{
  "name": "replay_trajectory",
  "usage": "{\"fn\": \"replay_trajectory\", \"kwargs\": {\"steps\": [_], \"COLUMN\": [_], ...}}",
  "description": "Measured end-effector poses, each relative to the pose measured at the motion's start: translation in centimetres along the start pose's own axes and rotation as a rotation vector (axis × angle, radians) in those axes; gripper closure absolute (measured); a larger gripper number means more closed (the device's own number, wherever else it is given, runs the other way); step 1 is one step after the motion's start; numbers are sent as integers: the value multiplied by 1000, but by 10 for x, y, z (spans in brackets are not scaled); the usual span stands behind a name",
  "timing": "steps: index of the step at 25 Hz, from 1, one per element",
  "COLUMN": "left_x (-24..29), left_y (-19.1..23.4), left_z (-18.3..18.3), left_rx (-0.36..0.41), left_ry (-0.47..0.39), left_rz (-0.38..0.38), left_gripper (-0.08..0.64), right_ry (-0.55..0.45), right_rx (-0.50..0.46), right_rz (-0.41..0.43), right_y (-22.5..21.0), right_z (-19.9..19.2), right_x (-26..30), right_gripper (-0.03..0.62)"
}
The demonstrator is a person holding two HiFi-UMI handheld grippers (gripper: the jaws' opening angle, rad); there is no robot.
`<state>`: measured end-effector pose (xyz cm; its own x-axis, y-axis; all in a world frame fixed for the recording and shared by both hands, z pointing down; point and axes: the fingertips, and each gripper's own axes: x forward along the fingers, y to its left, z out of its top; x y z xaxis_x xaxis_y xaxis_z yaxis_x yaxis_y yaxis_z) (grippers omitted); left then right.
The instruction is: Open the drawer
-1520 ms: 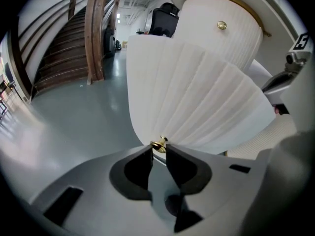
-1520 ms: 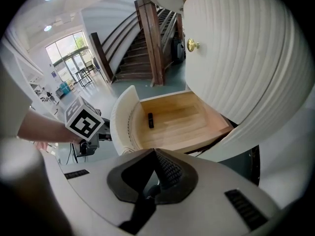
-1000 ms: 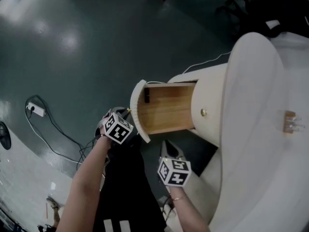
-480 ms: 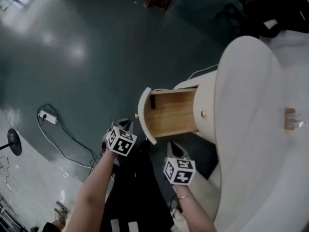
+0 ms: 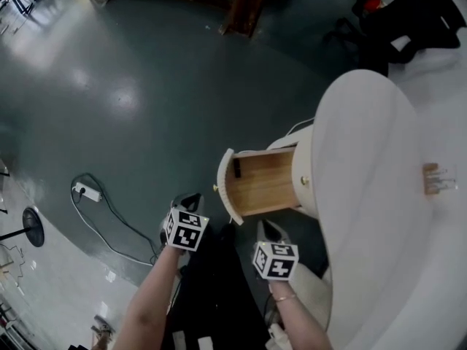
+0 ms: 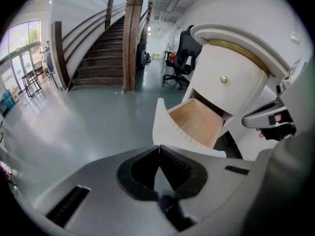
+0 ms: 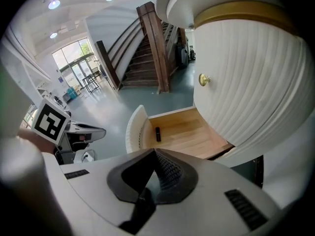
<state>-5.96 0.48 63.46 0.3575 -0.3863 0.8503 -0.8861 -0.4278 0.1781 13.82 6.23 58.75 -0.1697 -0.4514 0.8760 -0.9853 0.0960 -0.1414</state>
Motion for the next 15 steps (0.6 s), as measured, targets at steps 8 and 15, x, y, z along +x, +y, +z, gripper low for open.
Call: {"fn": "replay_trajectory", "kwargs": {"steps": [8, 15], "left_x": [-41, -68], "left_y": [-1, 0], "left_z": [23, 22], "left_rx": [-23, -56], "left_ry": [-58, -79], "left_rz": [16, 37], "left_gripper": [555, 555], "right_ry": [-28, -22], "right_rx": [-26, -92], "right_rz": [18, 44], "right_y": [14, 24], "right_z": [19, 10], "right_x": [-21, -33], "right_gripper": [589, 589]}}
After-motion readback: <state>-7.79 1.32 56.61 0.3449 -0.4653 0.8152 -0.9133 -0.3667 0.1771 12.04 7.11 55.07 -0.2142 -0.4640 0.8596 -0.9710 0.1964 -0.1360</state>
